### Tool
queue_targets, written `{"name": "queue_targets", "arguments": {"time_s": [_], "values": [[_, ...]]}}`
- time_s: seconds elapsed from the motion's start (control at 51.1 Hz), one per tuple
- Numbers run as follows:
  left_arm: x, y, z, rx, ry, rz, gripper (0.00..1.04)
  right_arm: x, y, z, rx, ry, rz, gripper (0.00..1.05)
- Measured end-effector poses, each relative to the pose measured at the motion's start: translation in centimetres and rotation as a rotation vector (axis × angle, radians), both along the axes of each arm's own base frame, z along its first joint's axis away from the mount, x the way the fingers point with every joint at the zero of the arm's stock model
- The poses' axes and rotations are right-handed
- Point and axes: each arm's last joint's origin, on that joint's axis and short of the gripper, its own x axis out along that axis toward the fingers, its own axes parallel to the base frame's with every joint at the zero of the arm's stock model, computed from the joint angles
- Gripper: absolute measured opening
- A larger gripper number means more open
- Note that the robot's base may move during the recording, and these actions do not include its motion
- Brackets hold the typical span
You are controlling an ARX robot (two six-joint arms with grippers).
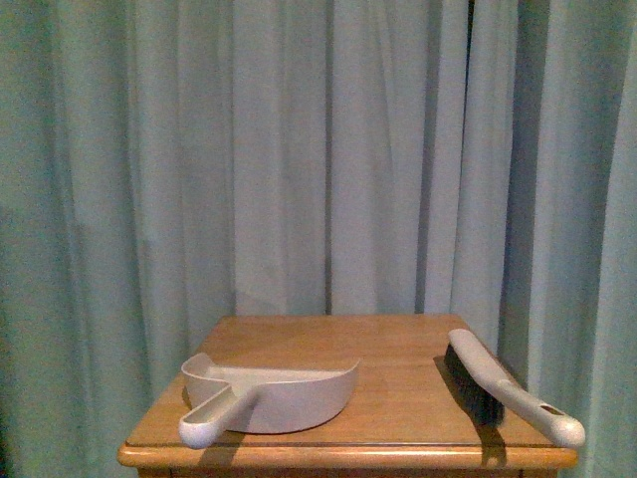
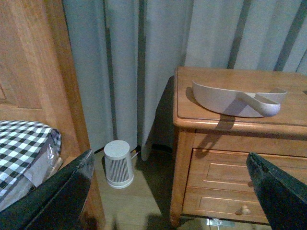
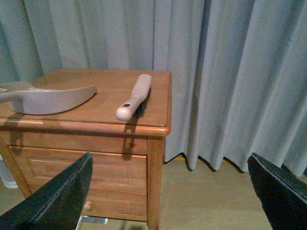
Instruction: Clean up trash
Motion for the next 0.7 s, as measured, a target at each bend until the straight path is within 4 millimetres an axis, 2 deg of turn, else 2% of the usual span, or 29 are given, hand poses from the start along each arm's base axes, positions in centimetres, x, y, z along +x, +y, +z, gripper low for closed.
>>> {"name": "queue_targets", "arguments": {"time_s": [0.039, 0.137, 0.215, 0.313, 0.391, 0.45, 0.587, 0.704], "values": [[0.0, 0.0, -0.1, -0.016, 0.021, -0.018, 0.97, 0.0, 0.0, 0.0, 0.0, 0.0, 0.0, 0.97], [0.4, -0.1, -0.5, -0.134, 0.245, -0.111, 0.97, 0.0, 0.0, 0.0, 0.0, 0.0, 0.0, 0.97], [1.2, -0.1, -0.1, -0.155, 0.308, -0.11, 0.97, 0.0, 0.0, 0.0, 0.0, 0.0, 0.0, 0.97], [3.1, -0.3, 2.4, -0.12, 0.342, -0.098, 0.97, 0.0, 0.0, 0.0, 0.0, 0.0, 0.0, 0.97], [5.8, -1.1, 5.3, -0.048, 0.401, -0.12, 0.97, 0.0, 0.0, 0.0, 0.0, 0.0, 0.0, 0.97], [7.2, -1.7, 6.7, -0.018, 0.421, -0.134, 0.97, 0.0, 0.0, 0.0, 0.0, 0.0, 0.0, 0.97], [12.9, -5.3, 12.2, 0.15, 0.458, -0.179, 0.97, 0.0, 0.0, 0.0, 0.0, 0.0, 0.0, 0.97], [16.0, -7.8, 14.0, 0.213, 0.471, -0.182, 0.97, 0.0, 0.0, 0.0, 0.0, 0.0, 0.0, 0.97]]}}
